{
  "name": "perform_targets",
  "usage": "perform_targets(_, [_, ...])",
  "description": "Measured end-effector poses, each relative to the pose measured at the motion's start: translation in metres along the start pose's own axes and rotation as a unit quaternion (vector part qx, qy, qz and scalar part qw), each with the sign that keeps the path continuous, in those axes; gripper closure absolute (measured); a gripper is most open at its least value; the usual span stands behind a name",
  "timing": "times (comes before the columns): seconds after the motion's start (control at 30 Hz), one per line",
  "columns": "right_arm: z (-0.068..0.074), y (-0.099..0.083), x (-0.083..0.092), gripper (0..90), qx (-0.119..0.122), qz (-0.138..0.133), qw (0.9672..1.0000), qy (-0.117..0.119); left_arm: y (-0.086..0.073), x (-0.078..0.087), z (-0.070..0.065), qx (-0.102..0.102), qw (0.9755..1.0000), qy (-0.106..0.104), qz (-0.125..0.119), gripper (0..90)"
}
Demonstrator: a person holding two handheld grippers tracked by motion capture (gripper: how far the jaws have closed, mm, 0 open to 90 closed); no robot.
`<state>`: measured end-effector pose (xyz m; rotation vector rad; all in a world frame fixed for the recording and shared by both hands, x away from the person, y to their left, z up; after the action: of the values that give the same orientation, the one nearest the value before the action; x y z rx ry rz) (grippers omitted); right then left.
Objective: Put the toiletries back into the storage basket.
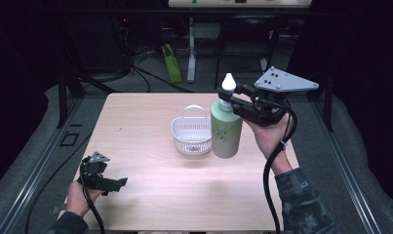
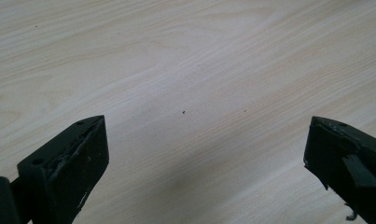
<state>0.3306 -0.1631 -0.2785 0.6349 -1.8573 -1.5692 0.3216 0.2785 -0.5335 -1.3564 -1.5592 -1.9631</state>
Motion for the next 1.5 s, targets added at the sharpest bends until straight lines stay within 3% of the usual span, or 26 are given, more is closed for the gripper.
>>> perform_targets(0.77, [0.002,0.022,-0.031,67.6,0.008,-0.005,1.0000,0.002,0.000,-0.004,-0.003,-0.005,0.9999,-0.008,0.008,0.1])
perform_targets(1.5, [0.003,0.030,-0.058,67.7,0.016,0.003,0.9999,-0.002,0.001,-0.005,-0.006,-0.006,0.9998,-0.013,0.011,0.1])
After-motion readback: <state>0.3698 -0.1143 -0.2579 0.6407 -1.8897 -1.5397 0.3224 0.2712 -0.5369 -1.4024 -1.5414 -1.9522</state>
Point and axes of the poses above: each handheld gripper's, and its own axes: x roughly backward along the jaws, y roughly out of its top, z roughly to its left, the point moved 1 cm from there along -x, roughly forward along the jaws, and after that the axes turned 1 degree about y, right-handed, at the moved point
